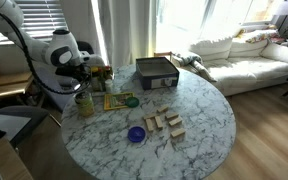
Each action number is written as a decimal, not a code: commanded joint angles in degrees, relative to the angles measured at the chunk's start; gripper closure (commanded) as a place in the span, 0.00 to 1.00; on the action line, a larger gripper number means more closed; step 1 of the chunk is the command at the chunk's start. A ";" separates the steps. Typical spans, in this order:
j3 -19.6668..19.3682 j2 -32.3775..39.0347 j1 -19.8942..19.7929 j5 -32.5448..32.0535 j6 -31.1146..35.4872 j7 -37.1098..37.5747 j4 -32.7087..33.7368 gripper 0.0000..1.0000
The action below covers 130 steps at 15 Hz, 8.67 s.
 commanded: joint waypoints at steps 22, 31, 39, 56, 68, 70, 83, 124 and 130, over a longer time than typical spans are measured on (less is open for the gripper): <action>-6.43 -37.23 -3.35 -15.26 -18.62 17.06 -12.57 0.87; -6.81 -39.20 -6.51 -16.32 -22.94 20.70 -14.71 0.62; -12.90 -30.88 -9.15 -11.74 -17.04 16.79 -17.69 0.87; -15.45 -15.88 -9.74 -8.62 0.29 11.13 -20.24 0.45; -15.05 -21.65 -10.30 -0.78 -7.00 7.96 -18.70 0.00; -14.53 -22.31 -9.63 3.69 -12.27 4.74 -17.59 0.00; -12.36 -19.90 -7.25 9.68 -21.81 -3.75 -15.49 0.29; -5.13 -13.32 -0.62 4.69 -23.37 -1.13 3.06 0.89; -4.41 -9.82 -0.29 5.36 -22.21 -1.75 5.12 0.97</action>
